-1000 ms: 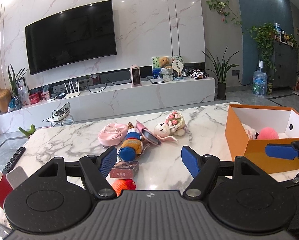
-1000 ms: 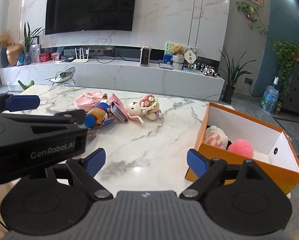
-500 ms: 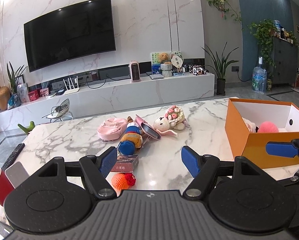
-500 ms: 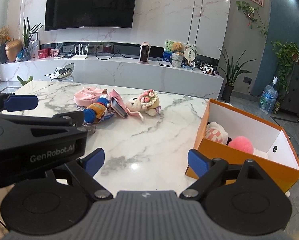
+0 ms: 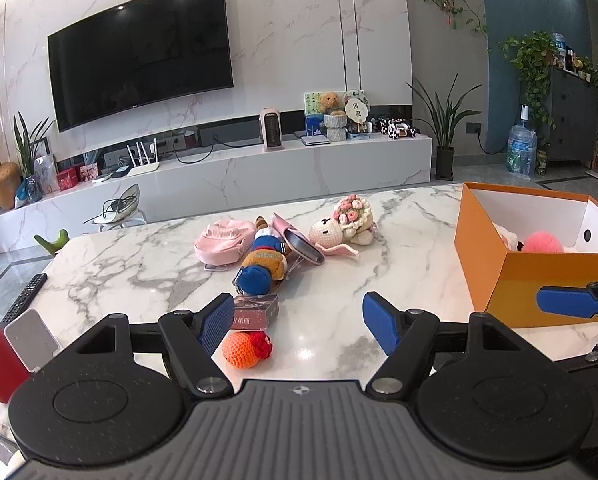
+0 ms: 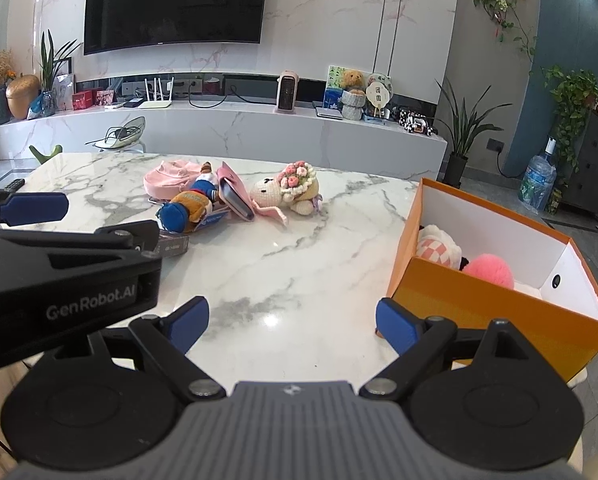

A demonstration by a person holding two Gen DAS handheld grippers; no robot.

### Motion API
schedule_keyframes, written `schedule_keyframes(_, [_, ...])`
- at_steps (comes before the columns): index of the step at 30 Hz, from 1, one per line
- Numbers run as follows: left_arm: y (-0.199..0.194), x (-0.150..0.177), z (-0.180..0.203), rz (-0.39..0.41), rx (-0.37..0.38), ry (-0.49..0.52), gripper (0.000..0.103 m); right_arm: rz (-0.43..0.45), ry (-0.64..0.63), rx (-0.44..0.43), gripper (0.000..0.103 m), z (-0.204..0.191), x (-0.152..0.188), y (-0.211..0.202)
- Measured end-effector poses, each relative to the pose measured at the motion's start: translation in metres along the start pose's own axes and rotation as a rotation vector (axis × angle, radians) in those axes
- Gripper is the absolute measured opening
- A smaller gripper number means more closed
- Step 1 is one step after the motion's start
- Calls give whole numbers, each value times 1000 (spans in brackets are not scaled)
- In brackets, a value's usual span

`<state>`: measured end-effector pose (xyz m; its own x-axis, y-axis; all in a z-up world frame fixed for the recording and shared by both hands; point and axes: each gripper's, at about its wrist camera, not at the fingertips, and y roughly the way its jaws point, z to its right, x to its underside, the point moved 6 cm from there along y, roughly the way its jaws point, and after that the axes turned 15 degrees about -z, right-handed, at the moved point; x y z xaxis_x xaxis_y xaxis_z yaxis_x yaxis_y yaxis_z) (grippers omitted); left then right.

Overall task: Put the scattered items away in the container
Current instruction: 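Move both tools back toward the remaining items on the table, then grasp the orange knitted ball with the left tool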

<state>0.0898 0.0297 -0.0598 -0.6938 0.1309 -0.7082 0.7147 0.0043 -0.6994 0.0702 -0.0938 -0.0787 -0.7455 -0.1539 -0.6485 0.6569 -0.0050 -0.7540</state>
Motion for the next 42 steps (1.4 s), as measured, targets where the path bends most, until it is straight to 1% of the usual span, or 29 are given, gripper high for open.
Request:
schedule_keyframes(11, [9,7,-4,-26,6,-12,84,-10,18,3,92,1,3,10])
schedule_keyframes(17, [16,9,-14,-10,4,-53,84,5,17,14,92,0,0,16])
schedule_keyframes(25, [28,11,-38,7,-14,-147,84,6,28,7,92,-4,-5,34])
schedule_keyframes(29, [39,14,-51,-13,-31,-180,84,5,29,-4,92,-9,-9,45])
schedule_keyframes(33, [53,18,-62,-49,-52,-201,84,1,19,-17,92,-16,-12,56])
schedule_keyframes(37, [70,23,-69,-97,-72,-207,84,-28,3,-23,92,-24,-13,72])
schedule_keyframes(42, [89,24,-73,-148,-72,-206,84,-72,-3,-31,92,-29,-18,94])
